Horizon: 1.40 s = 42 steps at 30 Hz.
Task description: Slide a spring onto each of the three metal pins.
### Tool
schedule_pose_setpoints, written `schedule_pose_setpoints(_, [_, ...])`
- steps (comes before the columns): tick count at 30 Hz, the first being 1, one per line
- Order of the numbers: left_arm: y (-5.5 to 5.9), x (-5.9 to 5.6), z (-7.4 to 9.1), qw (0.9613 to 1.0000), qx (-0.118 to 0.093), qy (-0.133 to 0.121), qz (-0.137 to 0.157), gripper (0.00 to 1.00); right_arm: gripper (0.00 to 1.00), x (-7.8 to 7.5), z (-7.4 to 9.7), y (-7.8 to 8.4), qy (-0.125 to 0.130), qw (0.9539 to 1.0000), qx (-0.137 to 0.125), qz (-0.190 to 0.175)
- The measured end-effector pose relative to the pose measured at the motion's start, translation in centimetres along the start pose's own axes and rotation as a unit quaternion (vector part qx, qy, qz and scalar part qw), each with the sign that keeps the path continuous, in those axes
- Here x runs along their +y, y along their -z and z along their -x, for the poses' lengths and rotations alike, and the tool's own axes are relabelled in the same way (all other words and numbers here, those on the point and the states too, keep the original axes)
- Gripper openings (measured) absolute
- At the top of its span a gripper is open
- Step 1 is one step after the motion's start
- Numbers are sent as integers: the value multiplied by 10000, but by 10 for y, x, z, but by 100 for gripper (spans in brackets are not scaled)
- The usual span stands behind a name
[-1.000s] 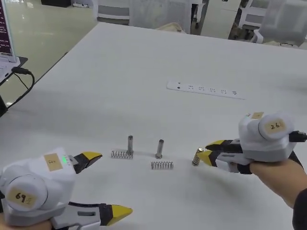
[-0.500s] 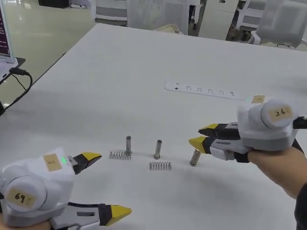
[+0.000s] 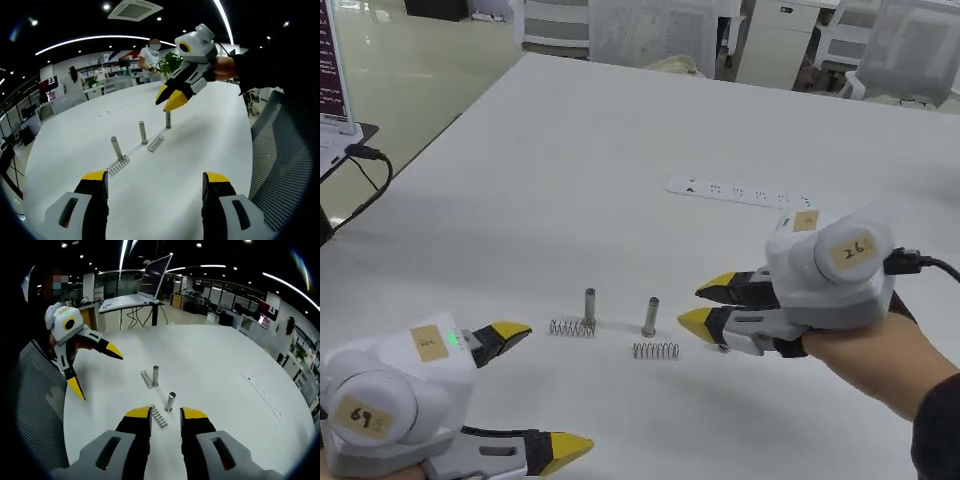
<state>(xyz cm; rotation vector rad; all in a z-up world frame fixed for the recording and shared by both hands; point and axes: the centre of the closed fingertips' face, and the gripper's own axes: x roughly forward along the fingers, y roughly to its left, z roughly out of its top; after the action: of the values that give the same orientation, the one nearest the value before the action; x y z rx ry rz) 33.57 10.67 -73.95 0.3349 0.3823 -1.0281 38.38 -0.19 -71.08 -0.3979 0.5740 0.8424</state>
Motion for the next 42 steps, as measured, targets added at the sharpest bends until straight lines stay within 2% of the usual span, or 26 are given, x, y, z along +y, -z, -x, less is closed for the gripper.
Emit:
schedule_pose_setpoints(7, [2,0,1,10000,17,6,15,73,20,12,-17,17,-213,9994,280,74])
schedule_pose_setpoints(12, [2,-1,1,10000,18,5,21,73,20,13,-28,33,-275,9981,537,156])
schedule_pose_setpoints(32, [7,-3,1,10000,74,22,58,71,18,11,-55,52,-369,9946,939,242])
schedule_pose_setpoints(42, [8,-3,2,9999,77,12,71,70,16,16,-54,64,-426,9925,1101,303])
